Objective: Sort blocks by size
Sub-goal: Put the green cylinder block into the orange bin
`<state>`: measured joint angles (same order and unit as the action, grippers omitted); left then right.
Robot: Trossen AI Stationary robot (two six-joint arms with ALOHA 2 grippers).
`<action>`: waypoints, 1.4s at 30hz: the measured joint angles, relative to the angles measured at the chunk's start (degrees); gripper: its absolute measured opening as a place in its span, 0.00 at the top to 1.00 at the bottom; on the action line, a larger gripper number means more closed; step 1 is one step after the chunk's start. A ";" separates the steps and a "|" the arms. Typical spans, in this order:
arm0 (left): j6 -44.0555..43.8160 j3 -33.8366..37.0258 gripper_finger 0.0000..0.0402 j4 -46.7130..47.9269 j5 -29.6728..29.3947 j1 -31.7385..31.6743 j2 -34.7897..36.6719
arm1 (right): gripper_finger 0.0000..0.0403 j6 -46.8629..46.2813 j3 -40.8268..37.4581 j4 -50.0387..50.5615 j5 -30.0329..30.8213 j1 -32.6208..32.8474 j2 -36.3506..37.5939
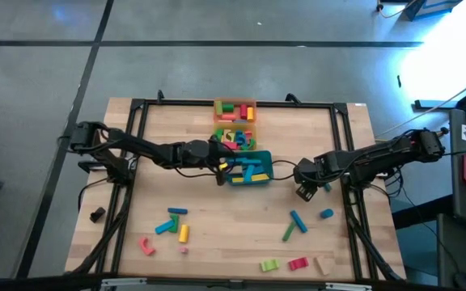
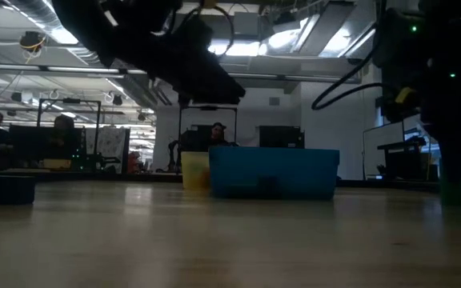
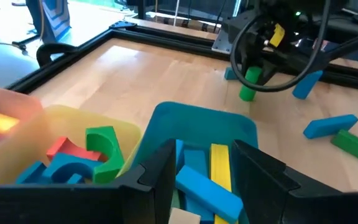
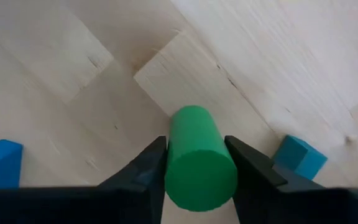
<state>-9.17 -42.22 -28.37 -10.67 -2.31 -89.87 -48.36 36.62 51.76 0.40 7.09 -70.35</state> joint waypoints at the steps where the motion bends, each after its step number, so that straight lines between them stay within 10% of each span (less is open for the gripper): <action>1: 0.39 0.00 0.65 1.40 -0.01 0.00 1.05 | 0.67 0.15 0.00 -0.36 0.02 0.00 0.00; 20: -2.91 0.00 0.65 40.04 0.19 3.06 27.64 | 0.67 27.12 5.25 -47.45 7.82 -1.10 0.00; 30: -5.88 0.00 0.65 41.56 0.21 6.01 30.96 | 0.65 38.38 5.25 -62.61 14.56 -17.47 -0.69; 42: -5.63 0.00 0.65 41.51 0.19 6.19 30.82 | 0.65 38.38 6.88 -87.20 5.57 -33.48 -17.71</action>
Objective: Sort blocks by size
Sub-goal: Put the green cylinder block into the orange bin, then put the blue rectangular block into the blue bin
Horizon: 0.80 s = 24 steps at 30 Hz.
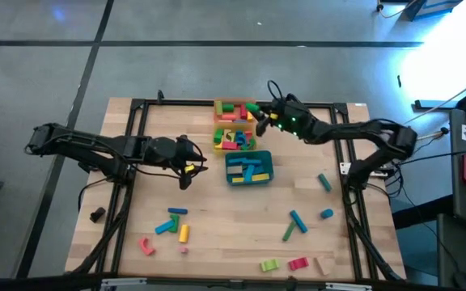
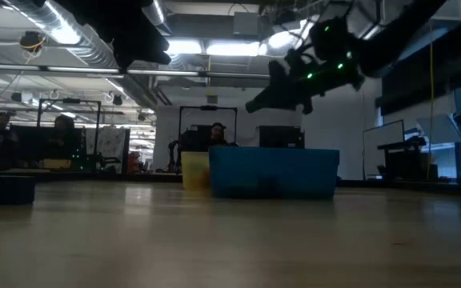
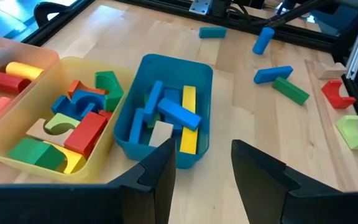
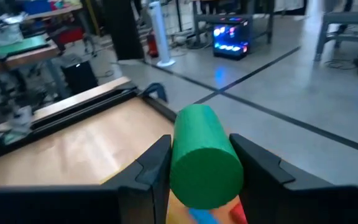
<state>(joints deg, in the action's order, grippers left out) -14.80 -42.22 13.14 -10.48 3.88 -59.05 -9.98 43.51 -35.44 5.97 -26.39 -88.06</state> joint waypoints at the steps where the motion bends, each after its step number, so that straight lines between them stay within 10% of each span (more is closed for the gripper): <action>1: -0.10 0.00 0.65 0.00 0.02 0.00 0.00 | 0.65 0.00 0.63 -1.23 0.00 -0.70 -1.53; 16: -1.25 0.02 0.65 0.10 0.38 0.51 -0.02 | 0.57 -0.26 17.55 0.59 0.42 -3.36 -17.25; 24: -5.35 0.02 0.65 3.36 11.70 8.10 0.00 | 0.37 -0.21 22.26 8.14 0.96 -3.26 -17.33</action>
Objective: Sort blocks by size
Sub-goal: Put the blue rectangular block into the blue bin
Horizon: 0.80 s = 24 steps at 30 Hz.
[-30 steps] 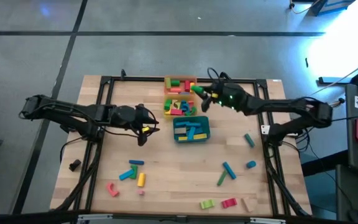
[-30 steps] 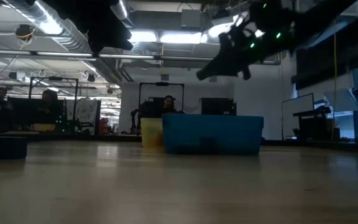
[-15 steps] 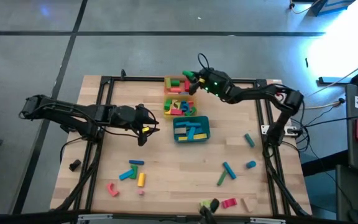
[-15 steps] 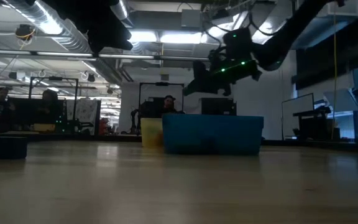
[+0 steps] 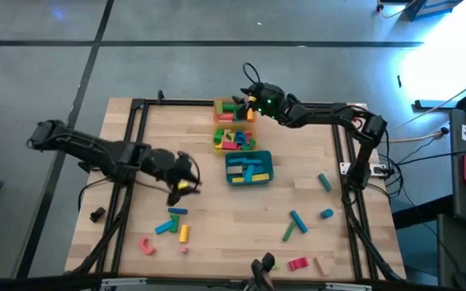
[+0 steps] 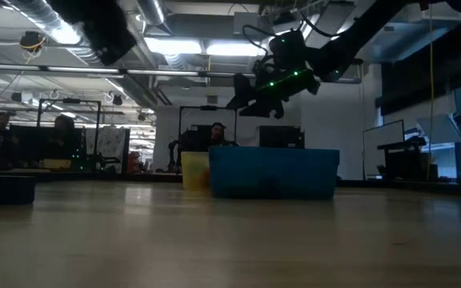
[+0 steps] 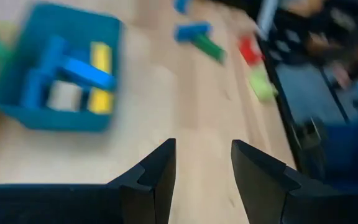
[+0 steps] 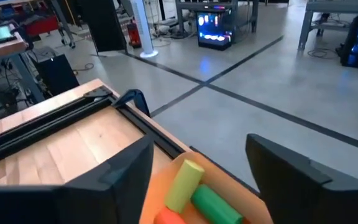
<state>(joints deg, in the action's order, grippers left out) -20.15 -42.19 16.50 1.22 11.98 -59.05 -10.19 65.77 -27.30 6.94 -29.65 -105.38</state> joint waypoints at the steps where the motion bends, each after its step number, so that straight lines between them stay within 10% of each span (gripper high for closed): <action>1: -0.01 0.00 0.65 0.74 0.07 1.85 -0.28 | 0.35 -0.01 0.20 0.58 -0.01 0.03 0.00; 10: -6.55 0.02 0.65 9.93 -6.00 14.29 -3.13 | 0.31 0.00 0.25 4.67 -2.06 0.04 0.00; 24: -7.97 0.02 0.65 15.96 -10.80 15.51 -16.94 | 0.30 0.01 0.25 5.64 -6.70 0.06 0.00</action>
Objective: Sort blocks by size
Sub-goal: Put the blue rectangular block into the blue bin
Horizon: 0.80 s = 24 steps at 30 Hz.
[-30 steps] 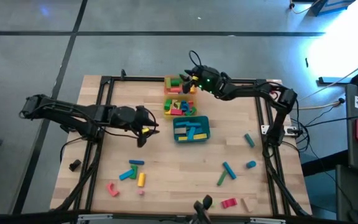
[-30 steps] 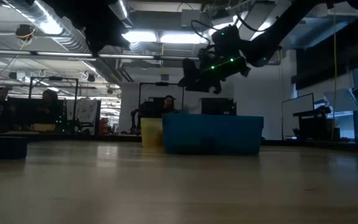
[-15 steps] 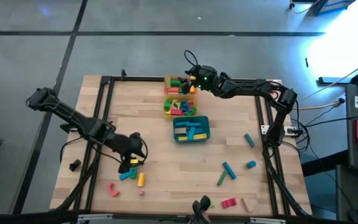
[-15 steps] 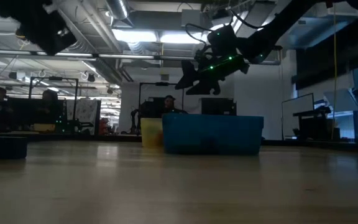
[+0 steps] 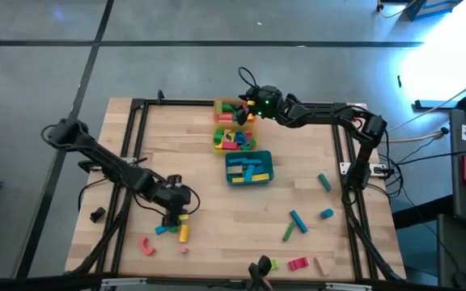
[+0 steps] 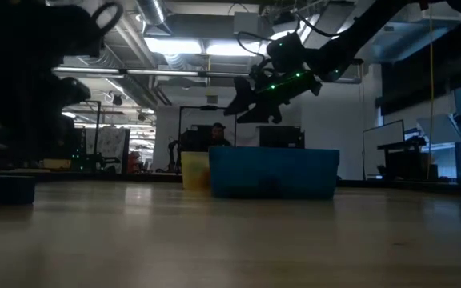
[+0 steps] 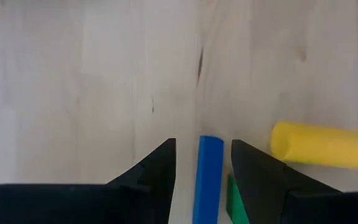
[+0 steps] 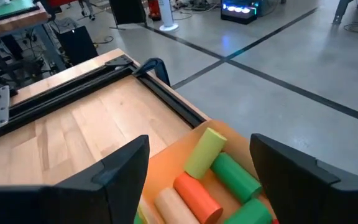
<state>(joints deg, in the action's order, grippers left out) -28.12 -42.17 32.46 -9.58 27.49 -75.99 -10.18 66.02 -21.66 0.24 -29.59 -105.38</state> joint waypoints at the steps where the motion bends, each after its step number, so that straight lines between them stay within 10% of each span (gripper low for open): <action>1: 0.01 0.00 0.65 -0.01 0.34 0.00 -0.90 | 0.30 -0.01 0.00 0.40 -0.11 -0.01 0.00; 24: -1.49 0.70 0.69 -1.93 3.06 1.77 -10.46 | 0.30 4.45 10.68 29.24 -1.90 -0.10 11.62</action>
<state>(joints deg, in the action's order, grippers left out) -29.61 -41.47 30.53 -6.52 29.25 -86.45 -5.74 76.70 7.58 -1.66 -29.69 -93.76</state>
